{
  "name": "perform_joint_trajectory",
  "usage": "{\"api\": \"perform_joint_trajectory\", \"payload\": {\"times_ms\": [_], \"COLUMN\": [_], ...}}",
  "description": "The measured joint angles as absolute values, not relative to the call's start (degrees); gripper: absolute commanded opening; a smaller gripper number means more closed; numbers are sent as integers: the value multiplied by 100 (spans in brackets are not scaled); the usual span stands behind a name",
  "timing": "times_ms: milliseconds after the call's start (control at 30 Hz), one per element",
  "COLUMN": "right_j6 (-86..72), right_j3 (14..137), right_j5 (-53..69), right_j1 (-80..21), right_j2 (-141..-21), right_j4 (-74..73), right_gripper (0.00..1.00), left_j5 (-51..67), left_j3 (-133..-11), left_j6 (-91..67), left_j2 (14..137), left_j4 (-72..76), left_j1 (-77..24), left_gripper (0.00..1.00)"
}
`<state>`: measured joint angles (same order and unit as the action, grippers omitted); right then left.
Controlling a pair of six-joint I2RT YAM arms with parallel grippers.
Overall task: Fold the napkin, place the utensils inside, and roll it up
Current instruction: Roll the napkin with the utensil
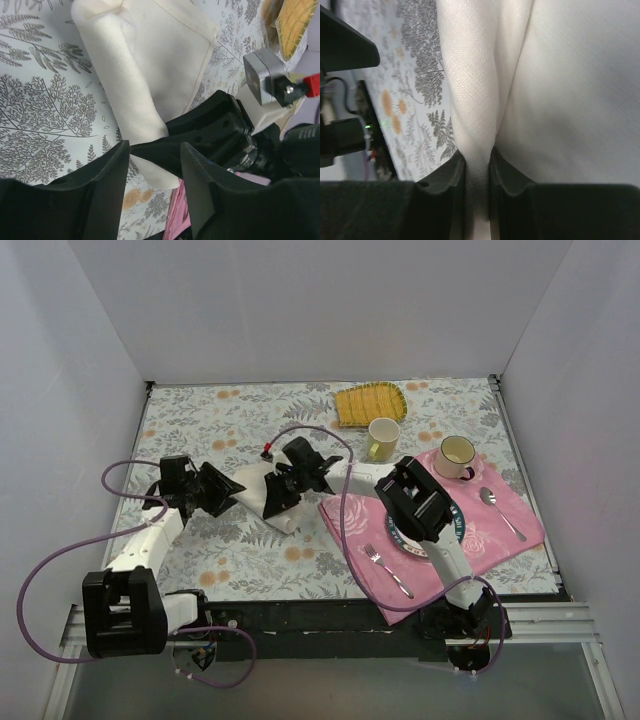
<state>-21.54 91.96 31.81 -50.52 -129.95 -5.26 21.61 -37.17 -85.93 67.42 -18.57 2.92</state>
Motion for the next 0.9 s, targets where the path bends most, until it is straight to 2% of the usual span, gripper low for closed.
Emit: {"api": "perform_joint_trajectory", "payload": {"times_ms": [167, 200, 300, 467, 633, 833, 900], "right_j6": [-3728, -4007, -4700, -5570, -6007, -6125, -6045], "right_j3": [8329, 8180, 7826, 7406, 7227, 7153, 7157], "right_j5": [4462, 4615, 4923, 5113, 5118, 5072, 5054], "right_j1": [-4692, -4668, -4654, -4639, -4613, -4613, -4613], "right_j2": [-13163, -13185, -13255, -13314, -13325, -13323, -13312], "right_j4": [1249, 1562, 2359, 3413, 3874, 4005, 3918], "right_gripper": [15, 15, 16, 19, 24, 34, 40], "left_j5": [2495, 2556, 2733, 2974, 3105, 3118, 3109], "left_j3": [-3527, -3503, -3413, -3015, -2561, -2252, -2196], "left_j6": [-8770, -8814, -8947, -9220, -9511, -9695, -9727], "left_j2": [7024, 7109, 7406, 7878, 8049, 8340, 8493], "left_j4": [-1481, -1361, -897, 113, 1107, 2082, 2362], "left_j1": [292, 292, 292, 292, 287, 279, 276], "left_gripper": [31, 26, 19, 15, 13, 11, 10]}}
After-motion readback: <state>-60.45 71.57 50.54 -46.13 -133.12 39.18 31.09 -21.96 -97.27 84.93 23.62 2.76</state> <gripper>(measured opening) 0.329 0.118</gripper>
